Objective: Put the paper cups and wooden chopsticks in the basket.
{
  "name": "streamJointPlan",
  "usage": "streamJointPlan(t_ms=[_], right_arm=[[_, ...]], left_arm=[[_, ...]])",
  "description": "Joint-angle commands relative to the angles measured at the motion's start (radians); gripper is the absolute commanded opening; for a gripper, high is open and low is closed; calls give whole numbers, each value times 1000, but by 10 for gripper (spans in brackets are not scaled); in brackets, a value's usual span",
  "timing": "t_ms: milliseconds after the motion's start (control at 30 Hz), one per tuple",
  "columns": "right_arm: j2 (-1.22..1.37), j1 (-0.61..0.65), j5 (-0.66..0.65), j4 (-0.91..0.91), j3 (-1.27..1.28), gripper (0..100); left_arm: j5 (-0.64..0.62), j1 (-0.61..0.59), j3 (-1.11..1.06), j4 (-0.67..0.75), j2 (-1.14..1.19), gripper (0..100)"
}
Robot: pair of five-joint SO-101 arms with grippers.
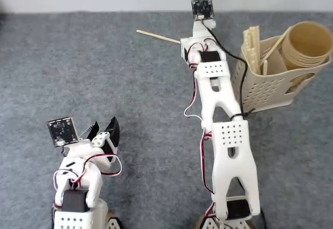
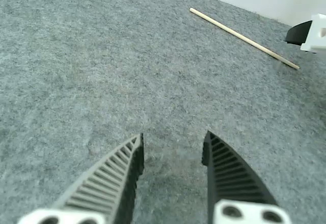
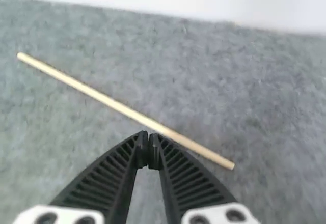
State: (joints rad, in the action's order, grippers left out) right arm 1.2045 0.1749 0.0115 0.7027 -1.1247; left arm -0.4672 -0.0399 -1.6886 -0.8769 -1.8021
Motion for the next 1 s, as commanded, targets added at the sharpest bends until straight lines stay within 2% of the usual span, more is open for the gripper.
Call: streamJointPlan(t_ms=[0,233,533,967], right_arm=[[74,-28,11,-19,-215,8],[272,-51,9,-19,-457,8],[367,-108,6,7,-479,8],[277,-51,6,516,-557,8]], left_arm=[[14,0,5,-6,-8,188],[14,0,5,-8,-8,188],[54,0,5,-25,-12,186],[57,0,5,-25,-12,186]])
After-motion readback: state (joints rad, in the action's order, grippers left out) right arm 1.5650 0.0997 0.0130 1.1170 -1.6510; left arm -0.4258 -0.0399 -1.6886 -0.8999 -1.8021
